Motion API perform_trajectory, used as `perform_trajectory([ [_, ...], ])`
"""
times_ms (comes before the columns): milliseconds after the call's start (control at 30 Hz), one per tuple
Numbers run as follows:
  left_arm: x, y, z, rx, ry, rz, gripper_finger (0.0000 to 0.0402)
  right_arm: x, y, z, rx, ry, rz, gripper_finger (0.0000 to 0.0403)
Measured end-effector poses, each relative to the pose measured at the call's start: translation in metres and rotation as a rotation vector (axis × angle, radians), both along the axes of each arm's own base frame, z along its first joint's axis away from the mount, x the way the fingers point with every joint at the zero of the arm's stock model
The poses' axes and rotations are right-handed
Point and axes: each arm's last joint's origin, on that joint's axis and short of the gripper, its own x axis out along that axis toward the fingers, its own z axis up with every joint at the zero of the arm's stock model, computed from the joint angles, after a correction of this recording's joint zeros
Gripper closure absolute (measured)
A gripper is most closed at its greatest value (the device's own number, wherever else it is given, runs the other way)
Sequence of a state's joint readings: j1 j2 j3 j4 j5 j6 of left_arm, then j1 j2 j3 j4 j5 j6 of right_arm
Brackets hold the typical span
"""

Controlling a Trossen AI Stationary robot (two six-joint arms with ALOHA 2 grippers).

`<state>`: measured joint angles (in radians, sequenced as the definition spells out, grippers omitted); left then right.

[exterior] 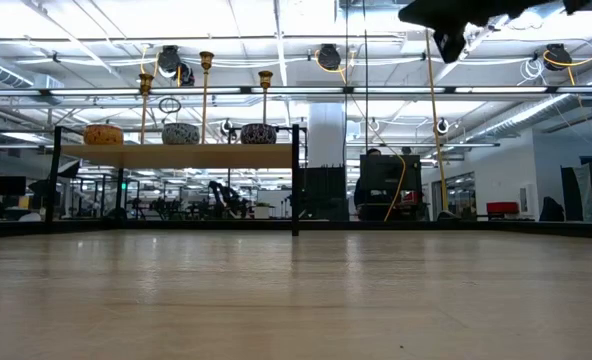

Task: Pick & Place candle stick holders
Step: Return to Home Position

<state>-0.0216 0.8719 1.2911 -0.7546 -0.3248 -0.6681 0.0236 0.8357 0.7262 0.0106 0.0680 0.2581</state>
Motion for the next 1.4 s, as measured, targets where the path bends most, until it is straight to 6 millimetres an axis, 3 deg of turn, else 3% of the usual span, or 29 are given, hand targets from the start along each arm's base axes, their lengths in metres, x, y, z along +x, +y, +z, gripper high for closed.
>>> perform_trajectory([
  [367, 0.017, 0.001, -0.007, -0.053, 0.026, 0.065, 0.0396, -0.035, -0.009, -0.041, 0.027, -0.017, -0.026, 0.0403],
  [867, 0.054, 0.000, -0.018, -0.071, 0.059, 0.076, 0.0398, -0.059, -0.009, -0.081, 0.042, -0.071, -0.070, 0.0403],
  [1400, 0.059, 0.000, -0.011, -0.093, -0.028, 0.078, 0.0398, -0.074, -0.008, -0.116, 0.069, -0.213, -0.074, 0.0403],
])
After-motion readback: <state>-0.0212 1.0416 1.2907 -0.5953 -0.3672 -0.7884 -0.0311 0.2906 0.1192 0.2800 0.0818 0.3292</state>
